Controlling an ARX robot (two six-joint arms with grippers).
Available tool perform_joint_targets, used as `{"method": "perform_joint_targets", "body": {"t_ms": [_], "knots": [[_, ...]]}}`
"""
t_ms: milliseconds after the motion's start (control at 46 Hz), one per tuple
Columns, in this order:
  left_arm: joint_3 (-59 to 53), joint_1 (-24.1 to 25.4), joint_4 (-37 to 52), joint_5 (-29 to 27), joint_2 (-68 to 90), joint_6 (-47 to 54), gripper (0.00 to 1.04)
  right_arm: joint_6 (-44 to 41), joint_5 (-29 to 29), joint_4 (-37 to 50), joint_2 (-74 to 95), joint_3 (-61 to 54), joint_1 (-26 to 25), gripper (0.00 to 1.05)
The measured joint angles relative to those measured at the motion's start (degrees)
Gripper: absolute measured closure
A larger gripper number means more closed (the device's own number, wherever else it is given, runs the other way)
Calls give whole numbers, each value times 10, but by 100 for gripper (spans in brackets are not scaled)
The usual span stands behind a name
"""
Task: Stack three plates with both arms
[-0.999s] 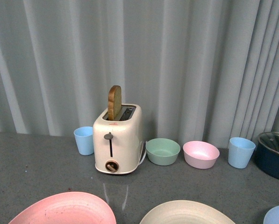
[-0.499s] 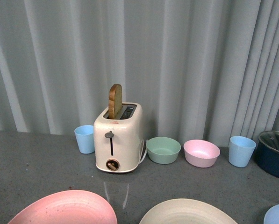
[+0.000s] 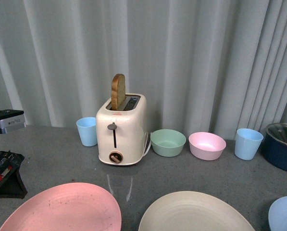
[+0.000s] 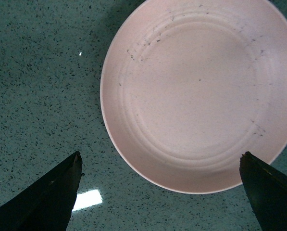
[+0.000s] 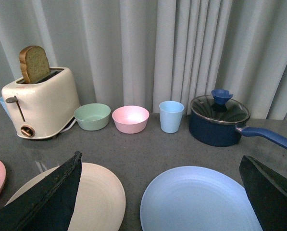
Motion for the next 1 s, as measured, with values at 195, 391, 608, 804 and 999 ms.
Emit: {"method": "perform_joint_targets", "body": {"t_ms": [195,391,608,804,999], "knots": [[4,1,37,-29,50,17,7,0,0,0,0,0,0,7],[16,19,53,-57,94,35,7,0,0,0,0,0,0,7],[19,40,70,-68,132,37,7,0,0,0,0,0,0,7],[20,42,73,-58,143,36,7,0,0,0,0,0,0,7],[20,42,83,-57,156,34,7,0,0,0,0,0,0,7]]}}
